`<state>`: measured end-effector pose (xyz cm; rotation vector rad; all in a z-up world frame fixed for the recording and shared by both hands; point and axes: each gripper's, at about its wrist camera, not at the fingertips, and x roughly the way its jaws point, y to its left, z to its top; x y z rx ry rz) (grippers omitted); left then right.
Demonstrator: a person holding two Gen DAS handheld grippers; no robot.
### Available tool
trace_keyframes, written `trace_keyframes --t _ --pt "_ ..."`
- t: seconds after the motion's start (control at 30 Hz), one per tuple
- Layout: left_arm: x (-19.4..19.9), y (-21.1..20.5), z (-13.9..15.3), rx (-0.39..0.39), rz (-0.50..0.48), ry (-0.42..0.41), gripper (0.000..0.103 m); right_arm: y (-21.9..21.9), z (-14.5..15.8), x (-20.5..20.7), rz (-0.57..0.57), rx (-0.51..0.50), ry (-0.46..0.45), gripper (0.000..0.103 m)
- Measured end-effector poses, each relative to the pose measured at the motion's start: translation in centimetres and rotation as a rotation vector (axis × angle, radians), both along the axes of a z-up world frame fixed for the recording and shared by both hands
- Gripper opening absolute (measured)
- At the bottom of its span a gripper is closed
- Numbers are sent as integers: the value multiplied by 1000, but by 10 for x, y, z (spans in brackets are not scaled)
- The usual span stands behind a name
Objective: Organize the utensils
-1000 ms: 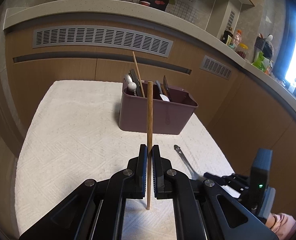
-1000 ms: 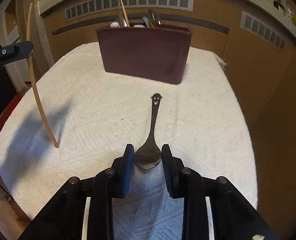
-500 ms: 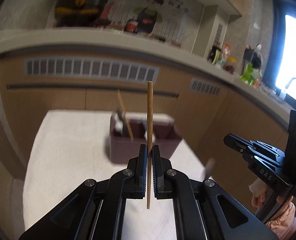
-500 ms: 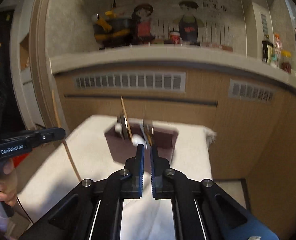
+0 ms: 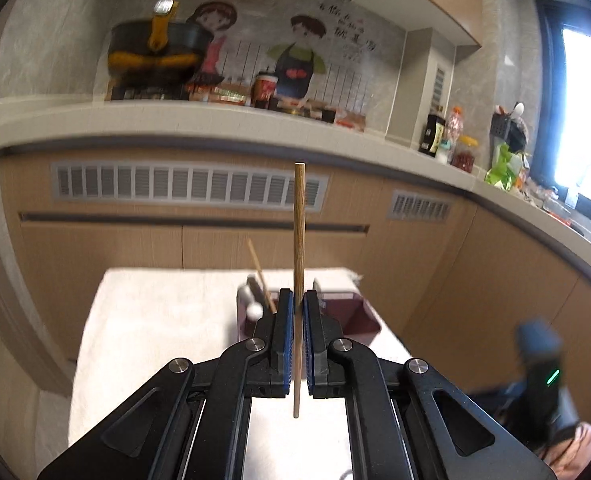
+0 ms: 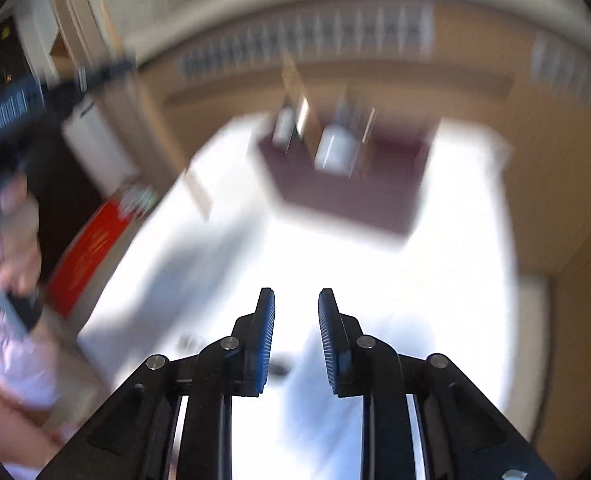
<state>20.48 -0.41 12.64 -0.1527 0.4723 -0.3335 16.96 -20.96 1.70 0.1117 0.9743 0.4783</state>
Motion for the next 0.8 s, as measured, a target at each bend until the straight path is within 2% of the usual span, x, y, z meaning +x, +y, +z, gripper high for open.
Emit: trace_keyframes --t 0.03,0.1,0.17,0.23,0.37,0.57,0.6,0.7,0.8 --pt "-1 3 -5 0 3 9 5 7 -21 -3 33 22 86 22" --pt "-5 7 -14 0 10 22 5 18 -48 -9 55 29 200 23" --pt "-10 12 -21 -2 9 35 5 26 -65 -12 70 54 278 23" --pt "-14 16 -29 -7 10 48 5 31 -76 -9 58 70 314 23" --pt "-25 24 -42 -2 34 59 5 37 -79 8 -23 39 275 23" --pt "-30 39 -62 -28 56 104 5 54 -77 31 -161 82 246 47" --pt "-30 41 -65 -31 59 111 5 56 -76 35 -175 73 230 48" --pt "-32 47 -71 -42 68 122 5 69 -74 40 -198 -19 163 49" --pt "-31 53 -77 -54 73 132 5 91 -76 41 -182 -161 82 48"
